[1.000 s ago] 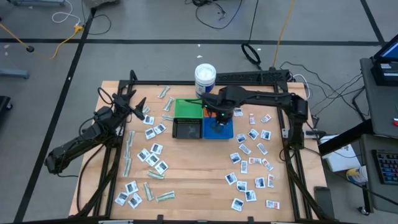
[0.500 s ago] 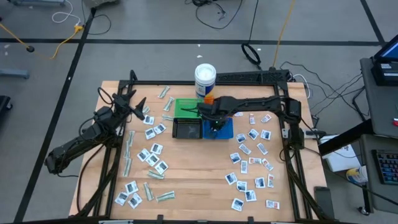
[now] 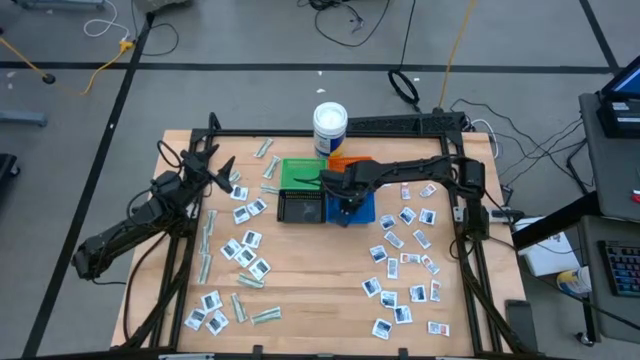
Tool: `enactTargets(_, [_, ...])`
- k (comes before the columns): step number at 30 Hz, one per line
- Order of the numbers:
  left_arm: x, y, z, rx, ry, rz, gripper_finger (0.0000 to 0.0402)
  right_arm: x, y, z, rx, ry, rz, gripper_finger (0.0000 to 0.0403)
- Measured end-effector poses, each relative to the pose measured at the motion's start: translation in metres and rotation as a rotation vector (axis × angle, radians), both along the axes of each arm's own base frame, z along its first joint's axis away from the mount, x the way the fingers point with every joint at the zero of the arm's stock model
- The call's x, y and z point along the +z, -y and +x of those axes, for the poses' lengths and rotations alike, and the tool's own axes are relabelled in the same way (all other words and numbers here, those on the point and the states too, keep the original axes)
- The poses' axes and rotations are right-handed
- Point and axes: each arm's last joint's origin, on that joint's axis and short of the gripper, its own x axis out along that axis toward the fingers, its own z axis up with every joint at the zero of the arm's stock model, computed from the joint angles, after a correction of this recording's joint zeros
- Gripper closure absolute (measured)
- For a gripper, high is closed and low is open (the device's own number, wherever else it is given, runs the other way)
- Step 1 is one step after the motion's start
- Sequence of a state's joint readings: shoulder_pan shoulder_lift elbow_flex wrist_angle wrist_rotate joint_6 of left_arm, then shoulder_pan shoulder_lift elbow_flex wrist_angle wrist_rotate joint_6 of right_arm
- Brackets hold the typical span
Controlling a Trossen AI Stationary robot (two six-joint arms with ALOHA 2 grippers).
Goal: Pick & Place First Aid Supplies
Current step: Put the blue alcohol pad into the blue basket
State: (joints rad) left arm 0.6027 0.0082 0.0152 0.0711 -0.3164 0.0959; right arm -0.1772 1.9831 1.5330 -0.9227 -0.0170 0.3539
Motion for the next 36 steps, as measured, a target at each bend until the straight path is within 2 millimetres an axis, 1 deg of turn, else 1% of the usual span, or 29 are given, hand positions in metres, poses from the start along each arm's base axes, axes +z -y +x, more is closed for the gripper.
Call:
enactTargets(5, [0.000, 0.000, 0.000, 0.000, 0.000, 0.000, 0.0094, 0.000, 0.000, -0.001, 0.000, -0.007, 0.013, 0.0290])
enactTargets(9, [0.000, 0.000, 0.000, 0.000, 0.000, 0.000, 0.0094, 0.014, 0.002, -0.004, -0.007, 0.015, 0.008, 0.0234])
enactTargets(12, [0.000, 0.000, 0.000, 0.000, 0.000, 0.000, 0.0094, 0.024, 0.007, -0.010, -0.021, 0.026, 0.006, 0.0213])
enactTargets(16, [0.000, 0.000, 0.000, 0.001, 0.000, 0.000, 0.0094, 0.035, 0.014, -0.020, -0.045, 0.003, 0.010, 0.0211])
enactTargets(18, [0.000, 0.000, 0.000, 0.000, 0.000, 0.000, 0.0094, 0.041, 0.019, -0.027, -0.054, -0.010, 0.012, 0.0216])
enactTargets(21, [0.000, 0.000, 0.000, 0.000, 0.000, 0.000, 0.0094, 0.044, 0.029, -0.034, -0.062, -0.026, 0.012, 0.0225])
enactTargets(28, [0.000, 0.000, 0.000, 0.000, 0.000, 0.000, 0.0094, 0.055, 0.069, -0.054, -0.187, -0.021, 0.006, 0.0242])
enactTargets(36, [0.000, 0.000, 0.000, 0.000, 0.000, 0.000, 0.0094, 0.055, 0.112, -0.080, -0.306, -0.045, 0.019, 0.0242])
